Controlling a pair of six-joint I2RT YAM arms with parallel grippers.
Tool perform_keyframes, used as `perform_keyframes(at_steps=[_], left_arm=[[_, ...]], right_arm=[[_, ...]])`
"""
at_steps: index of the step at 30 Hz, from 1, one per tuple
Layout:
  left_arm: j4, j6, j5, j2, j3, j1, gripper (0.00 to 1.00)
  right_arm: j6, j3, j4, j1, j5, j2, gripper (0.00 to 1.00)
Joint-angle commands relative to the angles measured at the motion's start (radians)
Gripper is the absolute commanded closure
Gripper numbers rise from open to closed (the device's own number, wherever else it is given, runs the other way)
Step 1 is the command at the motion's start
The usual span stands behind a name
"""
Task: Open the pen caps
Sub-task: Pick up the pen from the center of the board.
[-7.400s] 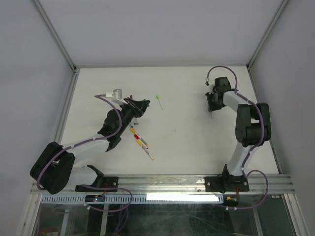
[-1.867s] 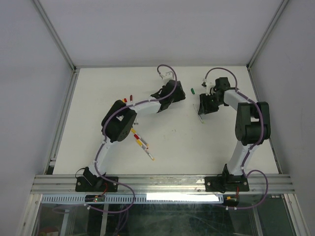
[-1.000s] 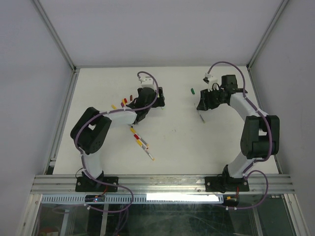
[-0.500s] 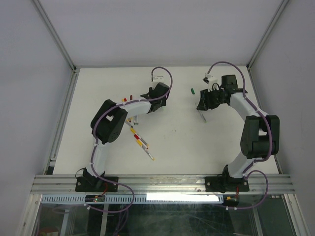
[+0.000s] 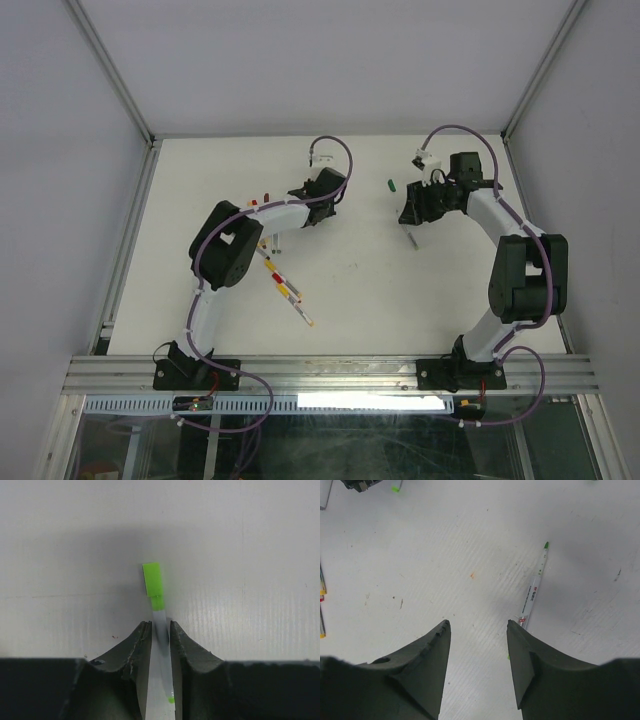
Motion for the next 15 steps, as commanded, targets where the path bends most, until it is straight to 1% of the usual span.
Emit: perform_keyframes(at_steps=[1,5,8,10,15], left_arm=[[-0.017,0.009,0.02,-0.003,0.025,-0.009,0.81],[-0.018,0.002,0.03,-0.02,0.013,-0.008,0.91],[0.006,-0.013,0.04,-0.07,-0.026,-0.008,0.95],[0.058,-0.016,0.066,-0.132,-0.096,-0.01,0.97],[0.261,-0.02,0.143,-0.324,-0.303,-0.01,0.98]], right_arm=[[-0.012,0.01,0.021,-0.002,-0.036,-0.033,0.48],[-0.002,0.011,0.021,-0.002,-0.059,-0.041,0.48],[0.011,0.007,0.021,-0.003,-0.099,-0.05,0.48],[0.025,0.005,0.023,-0.001,-0.14,-0.059,0.48],[0.085,-0.021,0.067,0.002,-0.243,-0.11,0.48]])
